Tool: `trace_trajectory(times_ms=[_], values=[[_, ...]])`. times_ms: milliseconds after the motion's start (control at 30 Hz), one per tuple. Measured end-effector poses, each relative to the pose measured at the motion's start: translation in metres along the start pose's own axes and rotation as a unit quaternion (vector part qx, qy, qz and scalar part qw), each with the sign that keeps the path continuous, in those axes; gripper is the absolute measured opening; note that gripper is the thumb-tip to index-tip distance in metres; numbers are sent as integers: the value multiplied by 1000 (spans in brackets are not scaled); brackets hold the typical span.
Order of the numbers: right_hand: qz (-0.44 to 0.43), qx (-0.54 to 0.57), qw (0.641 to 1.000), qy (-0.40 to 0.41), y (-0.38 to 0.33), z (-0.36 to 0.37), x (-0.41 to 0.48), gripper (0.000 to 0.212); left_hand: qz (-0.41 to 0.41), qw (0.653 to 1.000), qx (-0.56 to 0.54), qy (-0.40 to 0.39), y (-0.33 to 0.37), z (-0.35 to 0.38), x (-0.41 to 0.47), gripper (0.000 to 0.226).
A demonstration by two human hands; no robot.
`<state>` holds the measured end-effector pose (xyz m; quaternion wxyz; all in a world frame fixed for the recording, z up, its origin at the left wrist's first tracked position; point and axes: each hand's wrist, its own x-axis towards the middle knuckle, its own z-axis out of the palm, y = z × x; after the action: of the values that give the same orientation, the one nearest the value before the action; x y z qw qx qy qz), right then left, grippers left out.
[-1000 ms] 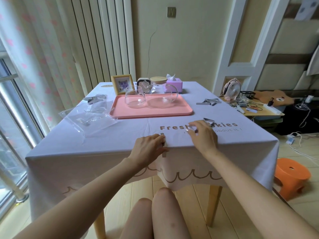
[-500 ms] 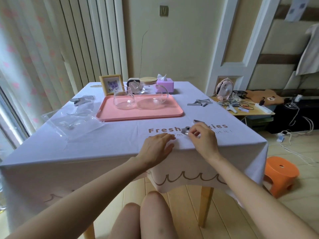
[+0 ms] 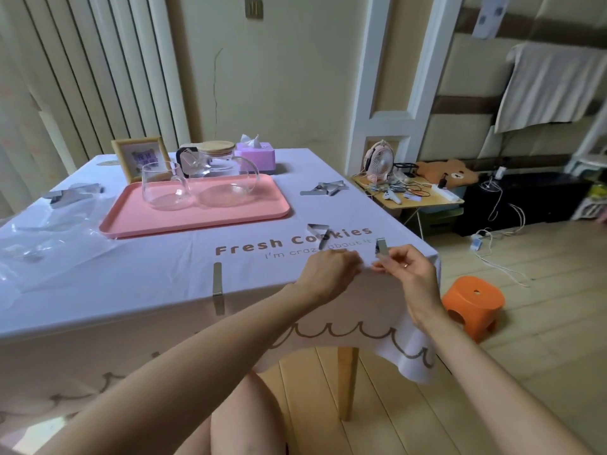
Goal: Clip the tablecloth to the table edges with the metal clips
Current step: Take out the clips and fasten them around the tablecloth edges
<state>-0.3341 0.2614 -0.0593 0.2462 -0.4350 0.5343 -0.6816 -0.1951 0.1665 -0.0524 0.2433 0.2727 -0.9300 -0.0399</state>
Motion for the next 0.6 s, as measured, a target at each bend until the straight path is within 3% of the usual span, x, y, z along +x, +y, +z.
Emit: trace_trajectory(times_ms=[67, 167, 200, 400, 533, 600], values=[[13, 39, 999, -11, 7, -12, 1, 17, -24, 999, -22, 1, 11, 8, 11, 27], [22, 77, 997, -22, 14, -26, 4, 70, -44, 998, -43, -16, 24, 17, 25, 32], [21, 82, 996, -23, 14, -29, 5, 77, -48, 998, -48, -21, 27, 18, 29, 34], [31, 109, 993, -36, 12, -33, 10, 57, -18, 1000, 8, 11, 31, 17, 43, 30], [32, 68, 995, -60, 9, -30, 11, 18, -8, 999, 11, 34, 30, 15, 48, 25], [25, 43, 997, -62, 10, -30, 12, 21, 0, 999, 12, 37, 28, 14, 51, 23]])
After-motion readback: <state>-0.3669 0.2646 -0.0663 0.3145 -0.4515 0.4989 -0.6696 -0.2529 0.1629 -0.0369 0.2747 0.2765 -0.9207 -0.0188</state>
